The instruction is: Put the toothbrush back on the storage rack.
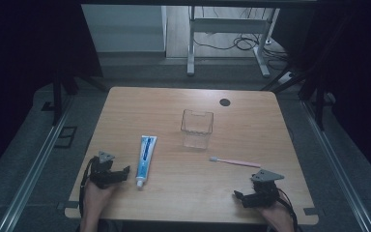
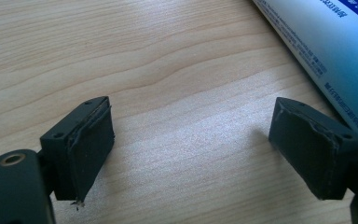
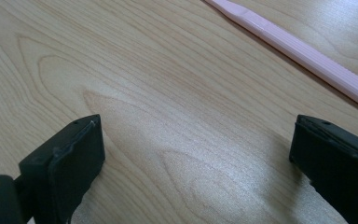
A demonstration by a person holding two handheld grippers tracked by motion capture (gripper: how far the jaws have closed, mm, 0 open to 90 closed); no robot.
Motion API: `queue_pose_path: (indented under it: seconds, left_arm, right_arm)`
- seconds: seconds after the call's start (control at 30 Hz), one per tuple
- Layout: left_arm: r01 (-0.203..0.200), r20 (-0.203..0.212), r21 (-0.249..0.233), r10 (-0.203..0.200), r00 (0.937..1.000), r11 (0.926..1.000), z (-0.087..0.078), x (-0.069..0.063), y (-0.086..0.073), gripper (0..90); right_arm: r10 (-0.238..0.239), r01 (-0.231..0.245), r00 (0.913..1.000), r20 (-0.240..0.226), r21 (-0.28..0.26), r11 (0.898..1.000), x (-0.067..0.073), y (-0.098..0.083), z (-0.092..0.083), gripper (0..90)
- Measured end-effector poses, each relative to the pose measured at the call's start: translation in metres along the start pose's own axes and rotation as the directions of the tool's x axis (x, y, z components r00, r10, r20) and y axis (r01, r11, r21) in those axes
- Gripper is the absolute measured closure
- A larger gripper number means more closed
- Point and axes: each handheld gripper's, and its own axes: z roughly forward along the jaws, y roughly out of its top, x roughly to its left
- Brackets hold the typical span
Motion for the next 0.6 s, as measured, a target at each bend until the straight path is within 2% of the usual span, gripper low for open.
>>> queue_pose_path:
  seconds: [0.6]
  left_arm:
    - [0.000,0.000,0.000,0.000,1.0000,1.0000,0.0000,0.0000,0.0000,14.0]
  right_arm:
    - [0.009,-0.009,0.9999,0.010,0.001,1.000,0.0009,0.0010,0.0010,2.8]
